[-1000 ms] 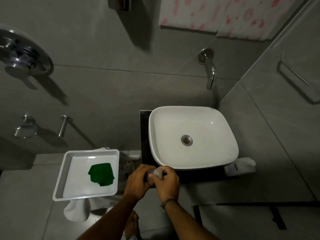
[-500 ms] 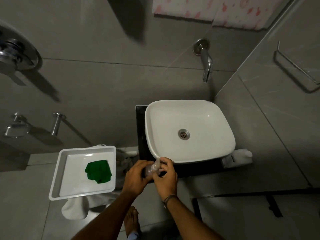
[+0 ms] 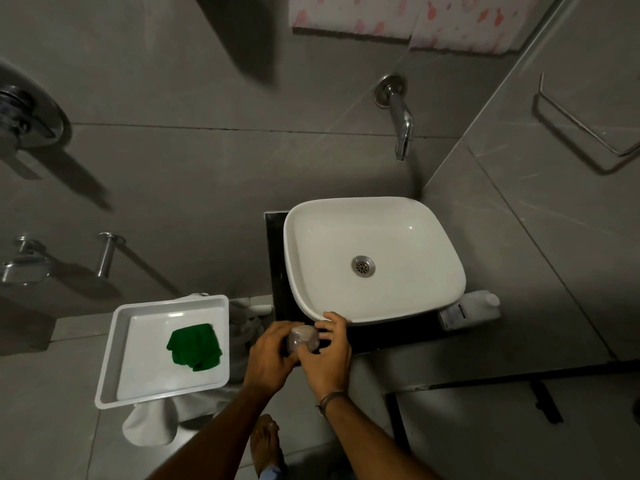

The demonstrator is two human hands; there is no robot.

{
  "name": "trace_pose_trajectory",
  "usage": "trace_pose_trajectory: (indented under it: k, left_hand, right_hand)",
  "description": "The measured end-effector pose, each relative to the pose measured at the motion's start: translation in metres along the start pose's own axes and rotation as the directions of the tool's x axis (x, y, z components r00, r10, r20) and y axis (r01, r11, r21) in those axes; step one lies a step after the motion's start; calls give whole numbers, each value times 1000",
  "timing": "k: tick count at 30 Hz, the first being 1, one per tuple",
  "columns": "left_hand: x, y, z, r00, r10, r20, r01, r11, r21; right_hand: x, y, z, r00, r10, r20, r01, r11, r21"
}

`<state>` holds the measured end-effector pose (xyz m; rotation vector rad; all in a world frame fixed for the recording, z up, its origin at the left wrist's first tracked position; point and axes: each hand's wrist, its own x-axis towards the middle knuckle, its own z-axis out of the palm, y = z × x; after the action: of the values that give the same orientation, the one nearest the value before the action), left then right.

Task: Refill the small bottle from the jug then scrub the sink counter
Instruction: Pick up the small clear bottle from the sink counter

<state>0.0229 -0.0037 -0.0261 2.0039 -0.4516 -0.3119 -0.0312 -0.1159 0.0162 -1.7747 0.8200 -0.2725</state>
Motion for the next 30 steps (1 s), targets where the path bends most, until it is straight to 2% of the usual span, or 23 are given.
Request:
trace_pose_trajectory:
  k: [2,6,13,18,22,25,27,30]
  left_hand:
    - [0,0,0,1000,-4,-2,4,1000,-2]
    - [-1,-3,1,1000,-6,13,6,1000,6]
    - [0,-6,2,1000,-9,22,9,1000,3]
    - [1,-8,3,1000,-13,26,13,1000,3]
    - [2,-10,3,999,-25,21,24,999,27]
    - [2,-12,4,999,-31,20,30,999,30]
    - [2,-14,7,999,-43,11,42,999,30]
    - [1,-17,10,999,-40,-8,40,999,33]
  right_hand:
    - [1,0,5,1000,0,-22,0,1000,0]
    - [0,5,4,998,-12,69,9,999,44]
    - [1,3,8,999,8,-42,-6,1000,31]
    - [-3,0,-7,999,25,-43,-15,979,204]
    - [0,-7,-35,983,107,-150,-30,897,442]
    - [9,-9,-57,941,217,-260,-33,823,567]
    - [12,-3,-72,921,276,-274,-40,768,639]
    - [15,13,-87,861,450,-235,-122,633,764]
